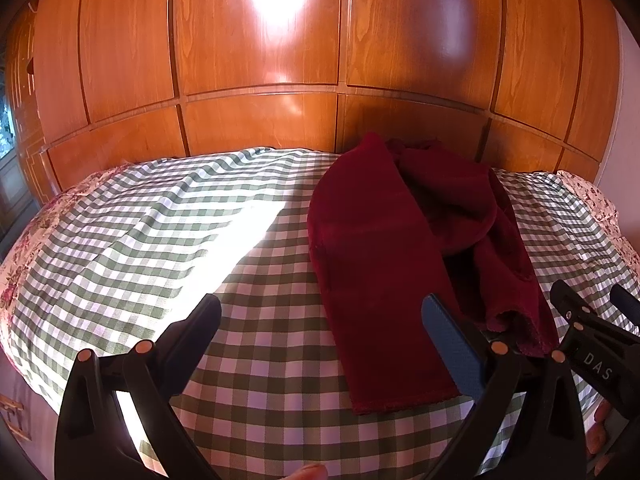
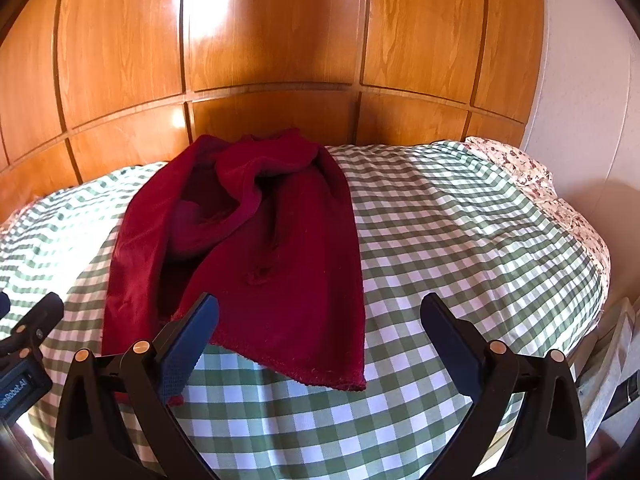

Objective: Fold small clothes

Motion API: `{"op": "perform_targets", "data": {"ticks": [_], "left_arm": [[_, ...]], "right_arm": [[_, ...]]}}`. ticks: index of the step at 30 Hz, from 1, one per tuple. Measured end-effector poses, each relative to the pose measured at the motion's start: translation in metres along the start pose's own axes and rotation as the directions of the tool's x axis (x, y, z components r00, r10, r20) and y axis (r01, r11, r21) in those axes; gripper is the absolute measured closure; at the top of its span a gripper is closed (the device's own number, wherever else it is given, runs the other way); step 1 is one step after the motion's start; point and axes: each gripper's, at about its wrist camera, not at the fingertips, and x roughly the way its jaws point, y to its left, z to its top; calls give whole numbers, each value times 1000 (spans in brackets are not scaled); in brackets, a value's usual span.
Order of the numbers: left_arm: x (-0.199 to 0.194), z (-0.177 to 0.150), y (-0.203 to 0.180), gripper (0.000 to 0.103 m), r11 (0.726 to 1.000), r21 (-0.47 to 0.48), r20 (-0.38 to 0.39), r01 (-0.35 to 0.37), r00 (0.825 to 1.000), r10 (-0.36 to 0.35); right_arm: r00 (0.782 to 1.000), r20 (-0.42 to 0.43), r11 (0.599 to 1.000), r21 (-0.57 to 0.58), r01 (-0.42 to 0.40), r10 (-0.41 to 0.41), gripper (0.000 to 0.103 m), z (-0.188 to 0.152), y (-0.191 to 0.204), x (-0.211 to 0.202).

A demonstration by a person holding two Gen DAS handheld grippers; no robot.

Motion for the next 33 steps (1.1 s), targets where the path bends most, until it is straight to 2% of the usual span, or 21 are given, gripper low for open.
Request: {"op": "perform_targets", "data": {"ticks": [33], "left_arm": [[-7,-2,1,3,1000,-3,27,3,1000,-3]], "right_arm": [[1000,21,1000,-12,-2,2,3,6,4,-10]]}}
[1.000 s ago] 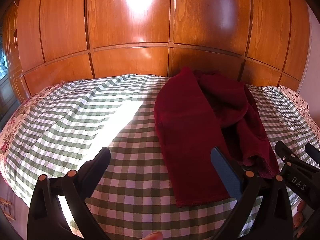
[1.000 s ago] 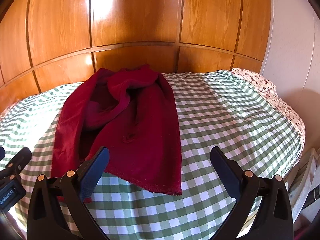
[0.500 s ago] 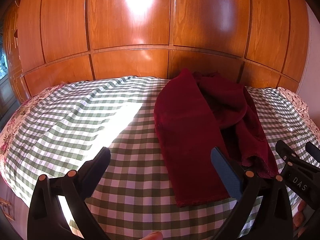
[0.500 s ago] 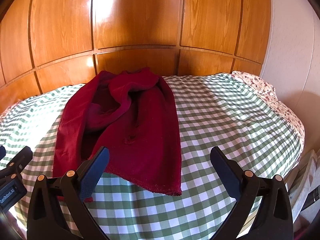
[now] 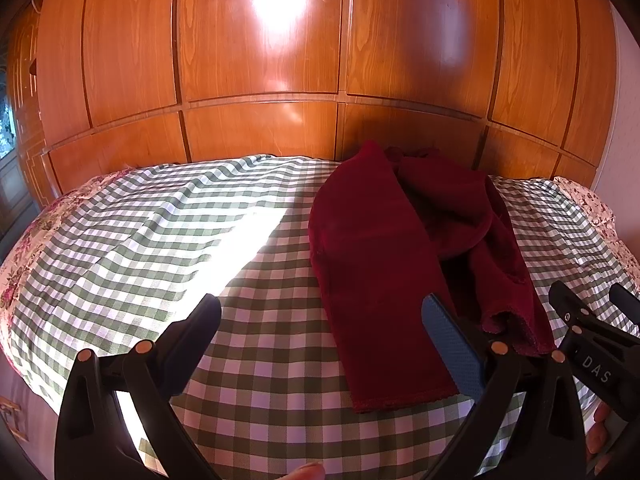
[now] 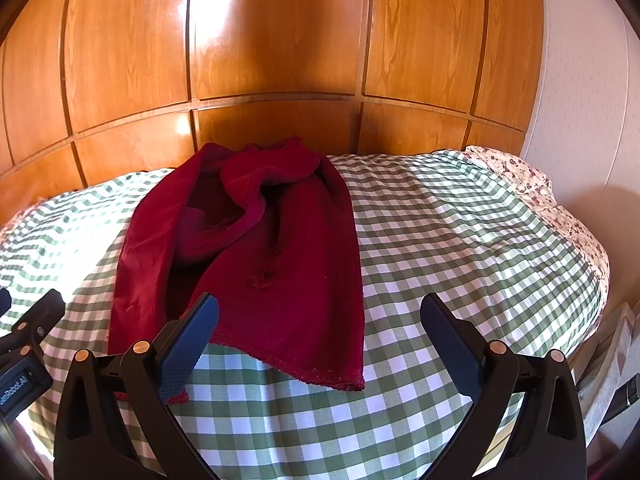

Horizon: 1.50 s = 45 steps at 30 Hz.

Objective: Fold small clothes

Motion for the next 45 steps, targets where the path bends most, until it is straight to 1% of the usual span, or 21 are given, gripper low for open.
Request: {"op": "perform_targets", "data": {"ticks": [10,23,26,29,32,34,35,37,38,41,42,43,45], "left_arm": [[-2,1,0,3,1000,0,6,1,1000,-1],[1,0,2,3,1000,-3,-8,5,1000,-5],[4,-1,3,3,1000,-3,-16,16,1000,-16],[11,-3,3,3,1000,4,-43,26,999,-26],[17,-5,4,3,999,2,-62,40,997,-40],[23,-8,3,3,998,23,-78,59,995,-57],[25,-9,2,3,997,36,-88,74,994,-70],[33,-14,0,6,992,73,-113,102,989,-93],[36,-17,-1,11,989,88,-123,121,986,-109],[45,-23,-5,21,977,121,-158,177,975,-157],[47,-26,-7,21,971,128,-171,204,969,-181],[49,-29,-8,22,965,132,-184,225,963,-199],[54,-33,-12,22,955,139,-208,263,950,-231]], "right_arm": [[1000,12,1000,-7,1,-1,3,-1,2,-3],[1000,10,1000,-10,-12,13,3,-1,6,-3],[1000,9,1000,-3,-24,25,3,-1,2,-2],[999,-2,999,5,-43,43,3,0,-1,2],[997,-24,997,21,-71,72,3,0,-5,7],[994,-42,995,27,-100,101,3,0,-8,11],[992,-50,993,30,-118,119,4,1,-9,13],[983,-76,986,46,-162,165,19,5,-12,19],[978,-92,981,59,-185,189,27,8,-14,23],[957,-114,962,102,-255,266,37,17,-18,32],[944,-124,949,120,-291,305,38,23,-19,37],[936,-129,941,130,-312,328,39,26,-18,41],[914,-143,922,137,-361,379,45,35,-12,49]]}}
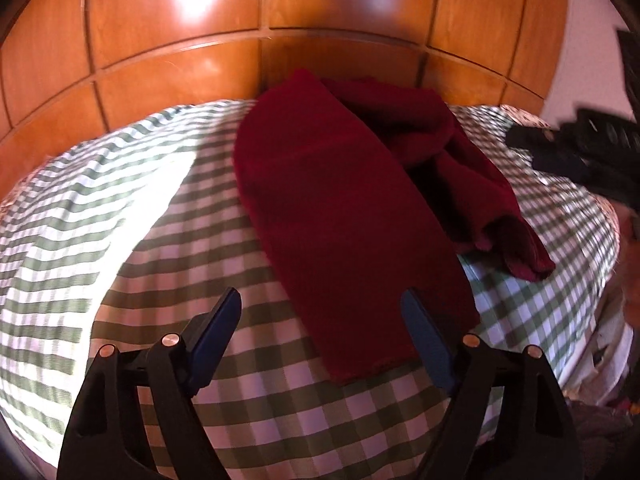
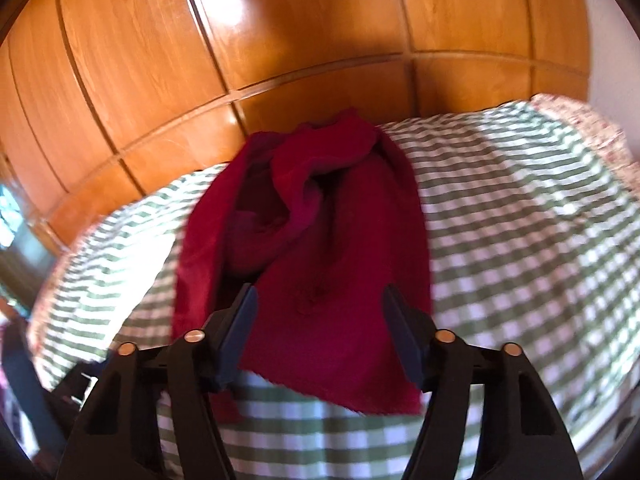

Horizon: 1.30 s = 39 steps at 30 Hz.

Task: Fold small clothes
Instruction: 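Grasp the red sweater hem with both grippers and lift it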

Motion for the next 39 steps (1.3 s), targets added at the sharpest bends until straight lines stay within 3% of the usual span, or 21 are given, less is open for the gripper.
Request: {"op": "perform_targets", "data": {"ticks": [3,6,8,9,10,12,13,14,17,20,23,29,31,32,34,35,36,37,38,39], "left_arm": [[5,-1,-7,22,998,28,-18,48,999,-48],[9,-2,-16,21,995,67,-15,71,997,-70],[18,-4,-22,24,993,99,-32,62,998,-59],[24,-5,-25,32,992,110,-48,66,997,-61],[29,-6,-25,48,991,111,-58,71,996,-65],[25,-1,-19,80,992,96,-44,87,996,-83],[23,5,-13,89,991,67,-45,112,993,-109],[21,9,-6,90,990,33,-44,137,990,-135],[9,28,23,91,983,-62,2,174,985,-174],[1,56,53,92,979,-122,63,166,985,-159],[3,89,86,98,972,-198,110,126,988,-106],[30,159,149,99,956,-285,129,-65,986,106],[40,181,170,99,937,-315,121,-153,972,200],[43,191,181,99,924,-335,116,-186,965,236],[48,209,202,98,883,-392,97,-259,943,319],[51,217,211,96,869,-412,93,-275,936,341],[51,222,218,95,846,-440,88,-300,923,374],[49,224,223,75,834,-457,88,-310,917,389],[46,223,224,48,824,-474,95,-310,913,398],[43,221,223,41,825,-482,112,-294,914,391]], "right_arm": [[998,-44,999,-14,-42,41,46,14,8,24],[999,-49,1000,-7,-13,12,48,28,11,46],[995,-97,1000,-8,4,-5,48,37,11,71],[993,-116,1000,-21,10,-13,49,39,13,82],[991,-134,999,-40,8,-14,54,41,15,92],[986,-162,996,-83,23,-36,85,45,20,107],[988,-152,996,-90,20,-33,91,47,20,106],[991,-129,995,-102,6,-20,96,51,23,100],[1000,-22,981,-195,13,-18,97,69,30,66],[994,74,967,-239,92,-77,97,92,16,40],[968,151,943,-238,232,-200,97,120,-18,27],[873,130,863,-139,485,-470,97,168,-117,52],[813,124,804,-122,581,-569,97,184,-145,67],[769,124,760,-124,639,-627,97,193,-158,75],[724,110,716,-105,690,-681,97,203,-177,86],[712,95,707,-92,702,-695,96,205,-187,89],[713,68,708,-80,701,-698,92,210,-196,94],[717,42,714,-69,697,-696,83,212,-203,97],[723,29,721,-62,690,-690,54,212,-207,98],[734,29,732,-45,679,-679,34,210,-209,95]]}}
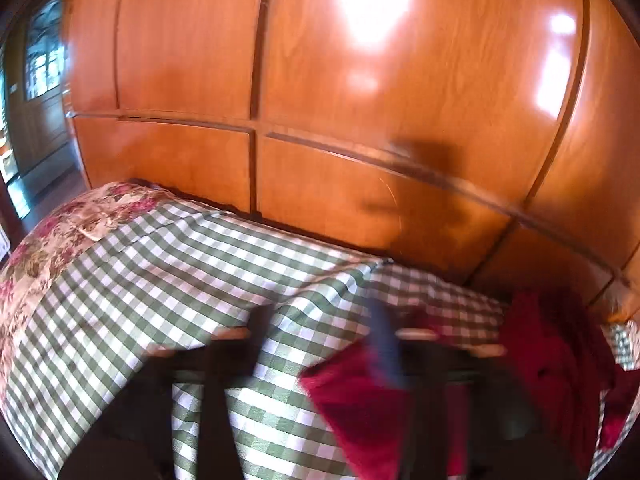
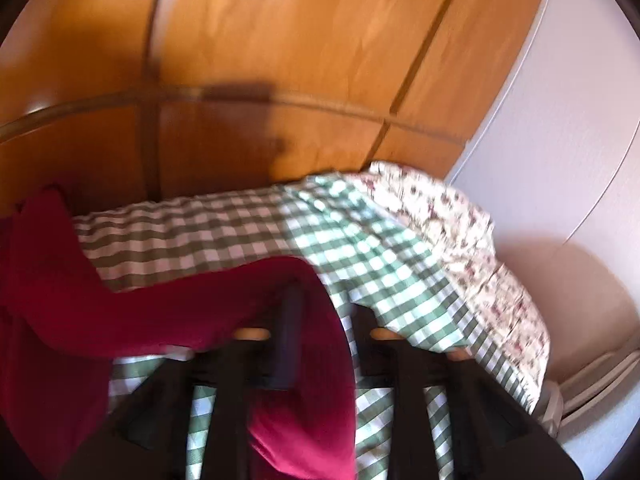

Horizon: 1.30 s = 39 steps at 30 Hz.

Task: Fold small clothes
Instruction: 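Grasp the red sweater hem with both grippers and lift it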

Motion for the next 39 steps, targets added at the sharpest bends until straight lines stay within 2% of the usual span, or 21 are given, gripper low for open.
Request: {"op": "perform_targets", "data": {"ticks": [2,5,7,10,11,13,14,15,16,17,18,19,20,21,22,23,26,32,35,36,39], "left_arm": [[-5,-12,0,40,998,-3,-7,65,998,-65],[-27,-45,-3,49,976,23,-73,218,974,-216],[-42,-79,-11,50,931,45,-141,363,924,-354],[-51,-126,-23,50,851,30,-270,524,824,-498],[-51,-146,-30,50,829,24,-330,559,787,-521],[-50,-171,-42,50,820,21,-388,572,761,-520],[-46,-181,-46,50,813,3,-419,582,739,-527],[-41,-191,-52,50,799,-32,-455,601,703,-547],[-36,-201,-61,50,794,-60,-482,605,679,-554],[-34,-205,-65,50,793,-71,-491,605,670,-556],[-29,-210,-72,50,786,-83,-497,613,658,-566],[-27,-213,-78,53,787,-77,-497,612,661,-562],[-27,-214,-84,72,793,-66,-494,606,670,-554],[-26,-216,-91,87,791,-59,-507,609,664,-549],[-26,-215,-93,95,792,-64,-515,607,660,-547],[-29,-213,-93,96,795,-64,-503,603,669,-547],[-58,-193,-83,97,776,-49,-457,629,677,-577],[-125,-159,-29,98,747,26,-392,664,694,-603],[-153,-160,-6,98,746,30,-406,666,690,-600],[-160,-164,2,98,750,25,-418,660,689,-592],[-161,-193,1,98,782,19,-477,622,693,-540]], "right_arm": [[999,6,999,16,-42,42,32,-10,-1,-7],[970,-48,970,58,-235,238,32,-42,3,-27],[923,-89,927,79,-368,374,32,-74,11,-45],[813,-188,834,116,-539,552,38,-132,26,-70],[764,-223,795,136,-591,606,42,-152,31,-79],[694,-275,744,162,-649,665,46,-183,39,-89],[658,-300,717,176,-674,691,49,-201,46,-96],[638,-312,703,185,-686,704,52,-210,51,-100],[614,-324,686,192,-702,720,53,-220,57,-104],[600,-327,673,190,-715,730,53,-231,66,-110],[606,-322,676,184,-714,728,55,-234,70,-111],[619,-315,684,169,-710,720,57,-238,77,-115],[628,-312,689,149,-709,713,66,-238,83,-118],[630,-313,690,133,-712,710,80,-238,86,-121],[634,-315,692,116,-712,706,88,-236,89,-123],[654,-312,704,76,-706,690,94,-232,91,-130],[700,-253,721,-12,-693,668,95,-214,85,-151],[791,-69,788,-70,-612,608,96,-184,1,-197],[813,-66,810,-67,-582,578,96,-186,-34,-192],[829,-82,826,-81,-558,553,96,-195,-36,-192],[854,-154,856,-77,-512,497,96,-223,-41,-173]]}}
